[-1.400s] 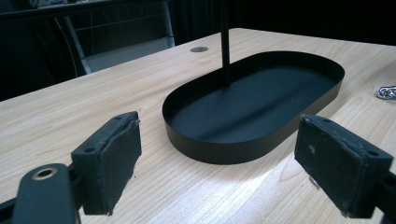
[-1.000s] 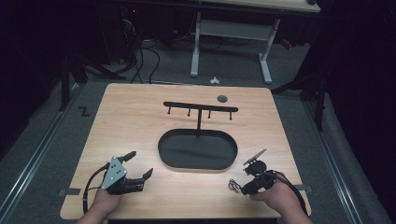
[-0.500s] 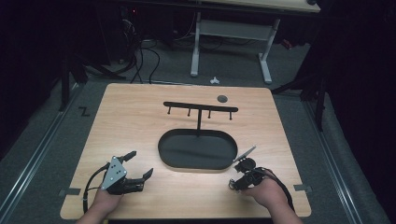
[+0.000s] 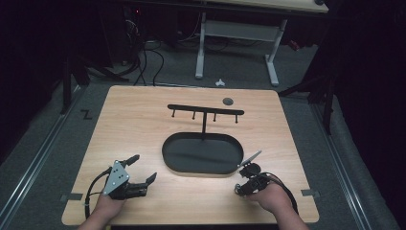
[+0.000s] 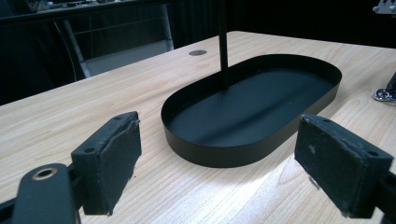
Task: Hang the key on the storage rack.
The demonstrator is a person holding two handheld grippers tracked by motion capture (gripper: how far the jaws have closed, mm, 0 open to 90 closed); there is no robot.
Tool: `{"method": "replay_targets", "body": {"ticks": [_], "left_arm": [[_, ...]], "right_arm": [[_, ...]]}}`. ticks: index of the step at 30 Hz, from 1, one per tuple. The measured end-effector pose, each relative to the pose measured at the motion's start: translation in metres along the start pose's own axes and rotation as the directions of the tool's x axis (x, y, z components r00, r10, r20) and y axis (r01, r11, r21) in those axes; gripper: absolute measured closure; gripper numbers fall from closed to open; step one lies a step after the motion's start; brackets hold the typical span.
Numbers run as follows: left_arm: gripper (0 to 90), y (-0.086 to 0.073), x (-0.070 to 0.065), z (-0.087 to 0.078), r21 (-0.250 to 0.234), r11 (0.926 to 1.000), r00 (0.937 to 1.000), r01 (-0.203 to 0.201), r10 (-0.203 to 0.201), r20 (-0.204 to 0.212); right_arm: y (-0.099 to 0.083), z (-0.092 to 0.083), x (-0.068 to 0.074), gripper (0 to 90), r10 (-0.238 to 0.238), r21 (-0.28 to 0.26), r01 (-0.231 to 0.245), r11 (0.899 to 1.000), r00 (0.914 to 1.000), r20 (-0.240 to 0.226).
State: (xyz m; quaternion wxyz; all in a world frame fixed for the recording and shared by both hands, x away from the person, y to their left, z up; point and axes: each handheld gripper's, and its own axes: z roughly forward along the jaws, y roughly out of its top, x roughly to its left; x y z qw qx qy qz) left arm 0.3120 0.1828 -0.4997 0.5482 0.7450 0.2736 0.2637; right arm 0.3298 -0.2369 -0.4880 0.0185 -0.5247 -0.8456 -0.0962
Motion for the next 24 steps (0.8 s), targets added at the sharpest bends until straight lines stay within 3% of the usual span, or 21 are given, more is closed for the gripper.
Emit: {"method": "replay_targets", "body": {"ticks": [7,17,19,20,24], "left_arm": [[15.1,0.0003,-0.0004,0.0002,0.0,1.0,1.0,-0.003,0.003,0.002],[15.1,0.0007,-0.0001,-0.0011,-0.011,0.9999,1.0,-0.002,0.002,0.002],[15.1,0.0007,-0.0001,-0.0012,-0.011,0.9999,1.0,-0.002,0.002,0.002],[15.1,0.0007,0.0001,-0.0011,-0.011,0.9999,1.0,0.0,0.0,0.002],[15.1,0.0006,0.0,-0.0009,-0.011,0.9999,1.0,0.0,0.0,0.002]], "right_arm": [[0.0008,0.0001,0.005,69.7,-0.032,0.013,0.031,0.999,0.9991,0.029],[-0.0002,0.0006,0.0079,71.0,-0.036,0.0,0.036,0.999,0.9985,0.041],[-0.0009,0.0003,0.0098,71.1,-0.014,0.003,0.014,1.0,0.9993,0.036],[-0.0011,0.0001,0.0081,71.3,-0.051,-0.005,0.052,0.999,0.9978,0.041],[-0.0027,-0.0005,0.0088,71.7,-0.041,-0.003,0.042,0.999,0.9979,0.049]]}}
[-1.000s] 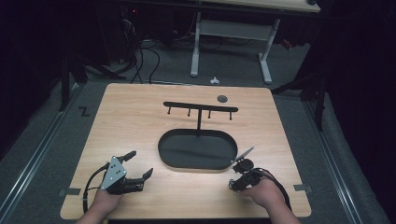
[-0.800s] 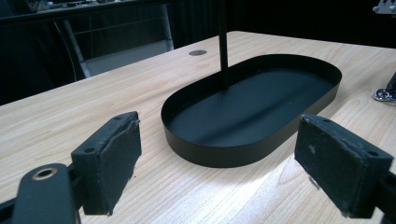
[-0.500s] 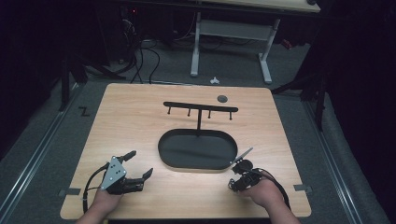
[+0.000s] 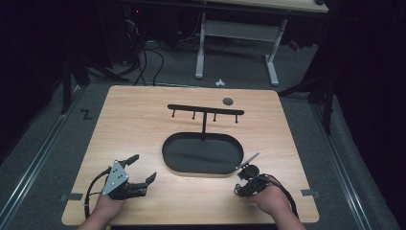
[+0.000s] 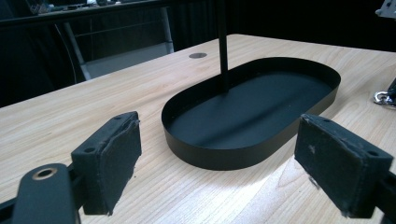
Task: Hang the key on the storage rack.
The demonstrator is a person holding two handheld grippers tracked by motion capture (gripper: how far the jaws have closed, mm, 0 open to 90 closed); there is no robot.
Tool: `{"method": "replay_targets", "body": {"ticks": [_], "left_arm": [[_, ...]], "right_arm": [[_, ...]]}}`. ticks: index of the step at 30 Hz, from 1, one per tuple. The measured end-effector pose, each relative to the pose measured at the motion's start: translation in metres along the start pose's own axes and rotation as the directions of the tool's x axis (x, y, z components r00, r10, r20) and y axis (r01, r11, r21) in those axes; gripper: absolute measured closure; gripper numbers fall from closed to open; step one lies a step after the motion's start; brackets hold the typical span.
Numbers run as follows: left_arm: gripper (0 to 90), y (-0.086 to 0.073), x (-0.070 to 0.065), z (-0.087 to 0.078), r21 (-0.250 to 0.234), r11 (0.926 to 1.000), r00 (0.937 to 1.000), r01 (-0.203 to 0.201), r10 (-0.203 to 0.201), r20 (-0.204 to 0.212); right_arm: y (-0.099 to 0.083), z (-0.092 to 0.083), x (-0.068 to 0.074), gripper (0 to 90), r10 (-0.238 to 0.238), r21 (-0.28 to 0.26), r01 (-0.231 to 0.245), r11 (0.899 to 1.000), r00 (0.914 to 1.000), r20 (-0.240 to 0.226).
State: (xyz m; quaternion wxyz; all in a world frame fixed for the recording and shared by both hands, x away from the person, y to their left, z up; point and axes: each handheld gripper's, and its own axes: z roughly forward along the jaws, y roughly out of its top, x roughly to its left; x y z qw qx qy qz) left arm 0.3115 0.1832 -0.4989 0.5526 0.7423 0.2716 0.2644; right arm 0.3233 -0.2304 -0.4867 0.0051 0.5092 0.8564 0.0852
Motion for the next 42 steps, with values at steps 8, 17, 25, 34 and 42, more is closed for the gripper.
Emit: {"method": "replay_targets", "body": {"ticks": [8,17,25,34,42], "left_arm": [[15.1,0.0,-0.001,0.0,-0.003,1.0,1.0,0.0,0.0,0.001],[15.1,0.0,-0.001,0.001,-0.002,1.0,1.0,0.003,-0.003,0.003],[15.1,0.0,-0.001,0.001,0.001,1.0,0.9999,-0.001,0.001,0.011],[15.1,0.0,-0.001,0.001,0.006,1.0,0.9999,0.001,-0.001,0.016],[15.1,-0.001,-0.001,0.001,0.008,1.0,0.9999,0.002,-0.002,0.014]], "right_arm": [[-0.001,-0.007,0.002,84.9,-0.038,-0.013,0.039,0.999,0.9987,0.034],[-0.001,-0.007,0.002,84.9,-0.039,-0.014,0.04,0.999,0.9987,0.034],[0.0,-0.006,0.005,84.5,-0.046,-0.01,0.046,0.999,0.9971,0.061],[0.0,-0.006,0.009,84.3,-0.064,0.004,0.064,0.998,0.9947,0.08],[-0.001,-0.012,0.006,84.6,-0.035,-0.006,0.036,0.999,0.9975,0.061]]}}
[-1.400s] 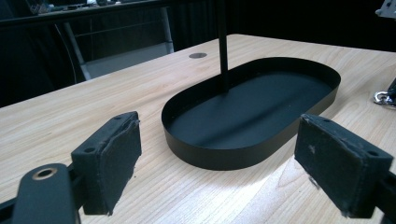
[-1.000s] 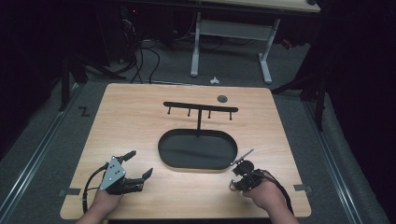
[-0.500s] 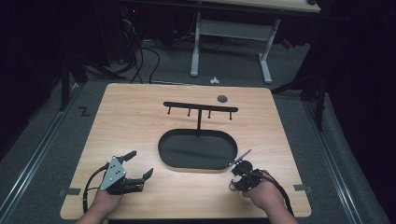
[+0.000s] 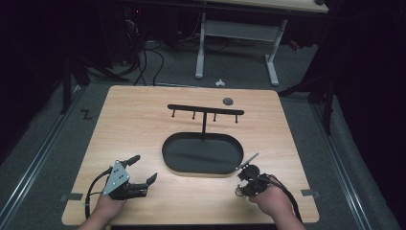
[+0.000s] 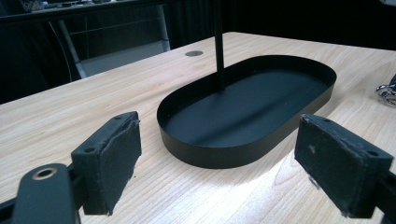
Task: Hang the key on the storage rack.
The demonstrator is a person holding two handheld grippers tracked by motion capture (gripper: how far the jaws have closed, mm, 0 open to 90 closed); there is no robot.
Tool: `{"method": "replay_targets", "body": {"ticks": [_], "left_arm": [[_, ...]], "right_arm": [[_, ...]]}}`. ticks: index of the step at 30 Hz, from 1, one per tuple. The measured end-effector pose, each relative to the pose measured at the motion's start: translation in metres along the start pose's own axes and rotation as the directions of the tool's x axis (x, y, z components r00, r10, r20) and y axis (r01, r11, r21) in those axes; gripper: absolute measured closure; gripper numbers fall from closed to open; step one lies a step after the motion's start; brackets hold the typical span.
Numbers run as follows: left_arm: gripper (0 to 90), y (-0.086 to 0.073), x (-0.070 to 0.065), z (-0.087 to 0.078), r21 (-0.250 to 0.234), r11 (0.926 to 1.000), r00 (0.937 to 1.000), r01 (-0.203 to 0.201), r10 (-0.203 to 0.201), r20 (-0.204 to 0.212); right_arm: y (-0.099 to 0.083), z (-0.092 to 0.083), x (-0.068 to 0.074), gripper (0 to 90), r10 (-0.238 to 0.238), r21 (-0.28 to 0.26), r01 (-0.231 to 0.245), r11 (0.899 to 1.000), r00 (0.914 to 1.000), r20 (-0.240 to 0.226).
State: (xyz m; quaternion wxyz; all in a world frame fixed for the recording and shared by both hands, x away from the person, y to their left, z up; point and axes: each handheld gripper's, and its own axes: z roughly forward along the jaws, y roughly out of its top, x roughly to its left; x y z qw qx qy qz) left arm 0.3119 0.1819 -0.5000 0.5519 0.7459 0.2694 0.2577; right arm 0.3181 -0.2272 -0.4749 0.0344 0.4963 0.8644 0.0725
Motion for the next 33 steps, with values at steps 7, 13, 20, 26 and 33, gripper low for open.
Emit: {"method": "replay_targets", "body": {"ticks": [7,13,20,26,33], "left_arm": [[15.1,0.0,-0.001,0.0,0.0,1.0,1.0,-0.003,0.003,0.004],[15.1,0.0,-0.001,0.001,0.004,1.0,1.0,-0.004,0.004,0.003],[15.1,-0.001,-0.001,0.001,0.004,1.0,1.0,-0.006,0.006,0.003],[15.1,-0.001,-0.002,0.001,0.005,0.9999,0.9999,-0.014,0.014,0.004],[15.1,-0.001,-0.002,0.001,0.005,0.9999,0.9999,-0.014,0.014,0.005]], "right_arm": [[0.0,-0.017,-0.006,84.4,0.021,-0.048,-0.022,0.999,0.9997,-0.013],[0.004,-0.035,-0.012,84.5,0.035,-0.073,-0.035,0.997,0.9994,-0.003],[0.01,-0.055,-0.017,84.4,0.048,-0.096,-0.046,0.994,0.9986,0.021],[0.015,-0.064,-0.022,84.4,0.085,-0.108,-0.082,0.991,0.996,0.027],[0.022,-0.074,-0.027,84.4,0.111,-0.112,-0.105,0.988,0.9926,0.049]]}}
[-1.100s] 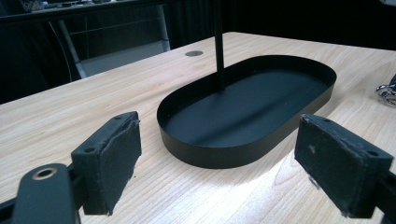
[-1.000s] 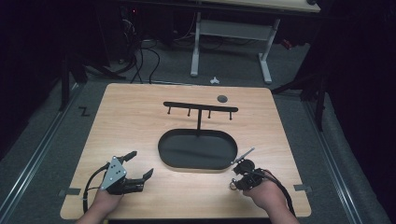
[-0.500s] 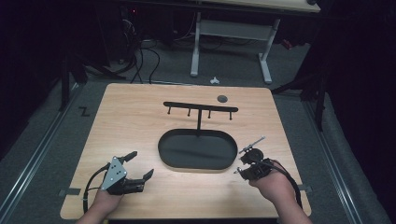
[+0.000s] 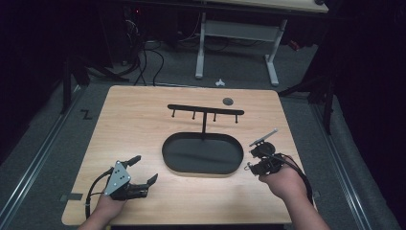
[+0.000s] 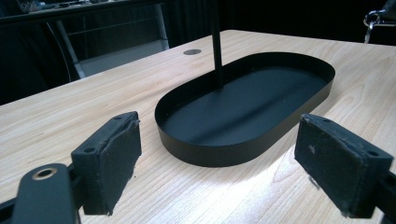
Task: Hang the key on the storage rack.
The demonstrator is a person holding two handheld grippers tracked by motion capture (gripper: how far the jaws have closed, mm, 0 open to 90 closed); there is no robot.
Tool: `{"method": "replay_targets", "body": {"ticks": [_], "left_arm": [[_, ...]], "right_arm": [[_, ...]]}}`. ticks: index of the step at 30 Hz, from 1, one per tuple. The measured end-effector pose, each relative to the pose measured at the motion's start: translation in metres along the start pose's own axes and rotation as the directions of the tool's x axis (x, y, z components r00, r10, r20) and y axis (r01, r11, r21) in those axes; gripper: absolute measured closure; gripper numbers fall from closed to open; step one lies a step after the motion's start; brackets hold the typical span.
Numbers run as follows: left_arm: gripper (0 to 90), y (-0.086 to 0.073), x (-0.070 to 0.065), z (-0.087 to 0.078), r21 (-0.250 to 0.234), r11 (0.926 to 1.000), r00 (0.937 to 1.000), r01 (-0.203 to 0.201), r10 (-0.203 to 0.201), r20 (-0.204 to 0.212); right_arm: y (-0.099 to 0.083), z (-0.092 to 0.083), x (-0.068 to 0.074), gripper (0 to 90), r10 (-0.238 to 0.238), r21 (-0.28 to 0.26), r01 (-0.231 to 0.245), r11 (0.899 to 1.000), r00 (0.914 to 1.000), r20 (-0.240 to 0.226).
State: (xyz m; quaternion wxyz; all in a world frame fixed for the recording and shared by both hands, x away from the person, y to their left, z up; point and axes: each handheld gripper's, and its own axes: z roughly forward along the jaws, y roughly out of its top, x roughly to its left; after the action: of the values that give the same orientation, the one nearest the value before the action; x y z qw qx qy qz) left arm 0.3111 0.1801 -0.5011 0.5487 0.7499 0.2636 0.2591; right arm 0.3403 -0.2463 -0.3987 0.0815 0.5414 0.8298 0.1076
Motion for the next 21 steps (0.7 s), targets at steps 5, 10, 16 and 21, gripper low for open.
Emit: {"method": "replay_targets", "body": {"ticks": [5,10,16,21], "left_arm": [[15.1,0.0,-0.001,0.0,0.0,1.0,1.0,0.0,0.0,0.002],[15.1,0.0,0.0,0.001,0.007,1.0,1.0,0.0,0.0,0.005],[15.1,0.0,0.0,0.001,0.005,1.0,1.0,-0.002,0.002,0.007],[15.1,0.0,-0.001,0.001,0.009,1.0,0.9999,-0.005,0.005,0.009]], "right_arm": [[0.007,-0.007,-0.001,84.4,0.016,0.017,-0.016,1.0,0.9998,0.012],[0.012,-0.012,-0.002,84.4,0.026,0.03,-0.027,0.999,0.9995,0.02],[0.021,-0.021,-0.004,84.4,0.037,0.006,-0.037,0.999,0.9991,0.021],[0.028,-0.029,-0.005,84.2,0.048,-0.013,-0.048,0.999,0.9987,0.014]]}}
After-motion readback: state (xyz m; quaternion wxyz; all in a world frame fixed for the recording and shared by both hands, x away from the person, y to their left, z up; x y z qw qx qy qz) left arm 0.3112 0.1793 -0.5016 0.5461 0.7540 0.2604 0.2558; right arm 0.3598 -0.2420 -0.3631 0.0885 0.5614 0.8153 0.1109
